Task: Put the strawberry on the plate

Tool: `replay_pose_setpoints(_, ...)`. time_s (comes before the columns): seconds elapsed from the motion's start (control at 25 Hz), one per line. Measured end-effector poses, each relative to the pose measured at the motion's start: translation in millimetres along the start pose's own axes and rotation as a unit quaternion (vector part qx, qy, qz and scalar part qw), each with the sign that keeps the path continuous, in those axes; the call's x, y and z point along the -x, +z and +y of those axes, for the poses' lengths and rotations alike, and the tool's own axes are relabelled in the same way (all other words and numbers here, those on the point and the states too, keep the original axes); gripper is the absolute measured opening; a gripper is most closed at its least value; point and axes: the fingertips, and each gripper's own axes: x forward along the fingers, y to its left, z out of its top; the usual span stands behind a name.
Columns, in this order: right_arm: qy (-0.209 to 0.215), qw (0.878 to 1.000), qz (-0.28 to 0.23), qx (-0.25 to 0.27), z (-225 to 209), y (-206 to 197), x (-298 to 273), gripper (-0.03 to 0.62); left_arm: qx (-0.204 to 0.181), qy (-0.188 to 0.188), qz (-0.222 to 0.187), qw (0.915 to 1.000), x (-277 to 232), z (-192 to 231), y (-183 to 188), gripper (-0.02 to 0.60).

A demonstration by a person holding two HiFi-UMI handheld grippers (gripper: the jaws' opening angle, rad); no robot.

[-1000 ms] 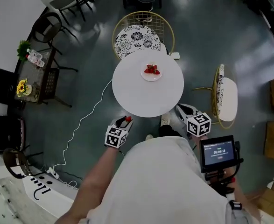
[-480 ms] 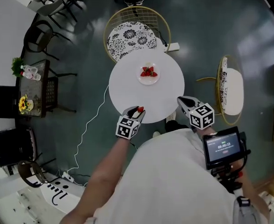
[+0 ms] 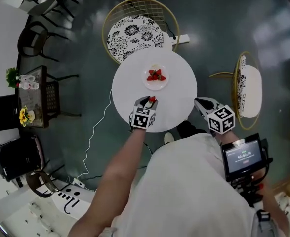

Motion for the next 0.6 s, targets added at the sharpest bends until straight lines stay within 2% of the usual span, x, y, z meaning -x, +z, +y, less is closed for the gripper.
replay_pose_setpoints(0.28,0.005,1.000,0.002,-0.013,-27.6,5.7,-21.3,0.005,-0.013,-0.008,0.021,0.9997,-44.3,8.5,18.5,0.158)
replay_pose_setpoints(0.4,0.016,1.000,0.003,-0.018,-36.7,8.2,-39.1,0.005,-0.004,0.004,0.024,0.9997,-59.2,26.6,26.8,0.158)
replay_pose_setpoints(0.6,0.022,0.999,0.020,-0.029,-45.7,1.7,-43.8,0.005,0.012,0.005,0.032,0.9994,-72.7,25.0,36.0,0.158)
